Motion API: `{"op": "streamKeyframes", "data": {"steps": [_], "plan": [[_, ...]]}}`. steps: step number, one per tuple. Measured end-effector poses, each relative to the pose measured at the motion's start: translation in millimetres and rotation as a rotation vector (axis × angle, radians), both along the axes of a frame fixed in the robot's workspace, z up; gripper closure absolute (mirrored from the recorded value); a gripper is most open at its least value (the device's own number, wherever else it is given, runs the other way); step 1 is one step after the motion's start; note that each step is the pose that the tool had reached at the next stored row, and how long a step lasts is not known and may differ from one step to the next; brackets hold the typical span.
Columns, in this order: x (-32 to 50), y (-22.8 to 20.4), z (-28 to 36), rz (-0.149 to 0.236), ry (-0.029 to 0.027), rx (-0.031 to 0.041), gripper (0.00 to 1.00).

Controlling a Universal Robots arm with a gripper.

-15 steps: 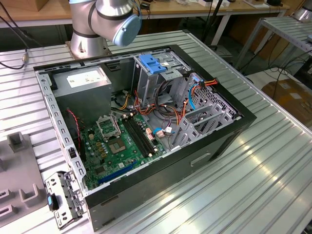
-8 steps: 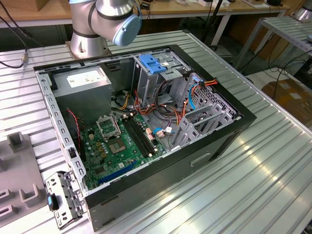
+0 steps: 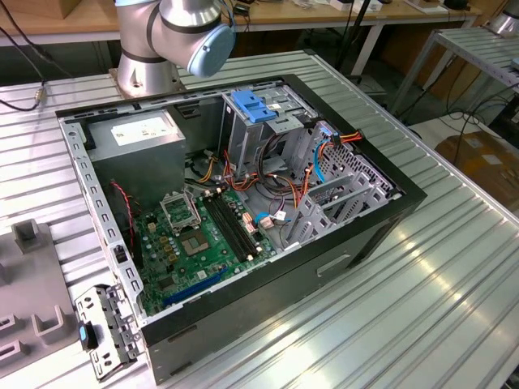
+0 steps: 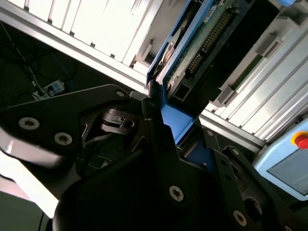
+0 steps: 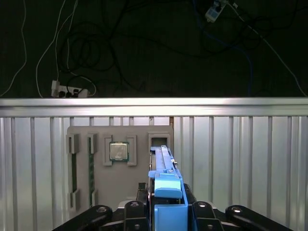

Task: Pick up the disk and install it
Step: 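Pick up the disk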

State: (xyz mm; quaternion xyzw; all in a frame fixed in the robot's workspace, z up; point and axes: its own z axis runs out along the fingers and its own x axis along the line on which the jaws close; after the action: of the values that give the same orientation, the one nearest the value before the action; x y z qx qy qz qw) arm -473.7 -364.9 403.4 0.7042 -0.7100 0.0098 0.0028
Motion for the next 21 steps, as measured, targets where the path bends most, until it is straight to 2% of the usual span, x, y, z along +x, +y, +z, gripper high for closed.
{"op": "streamKeyframes", "data": {"steps": [5,21], "plan": [[0.1,0.0,7.9,0.000,0.0001,-0.0001,0.63],[0.3,0.0,21.3,0.000,0.0001,-0.0001,0.63]]}}
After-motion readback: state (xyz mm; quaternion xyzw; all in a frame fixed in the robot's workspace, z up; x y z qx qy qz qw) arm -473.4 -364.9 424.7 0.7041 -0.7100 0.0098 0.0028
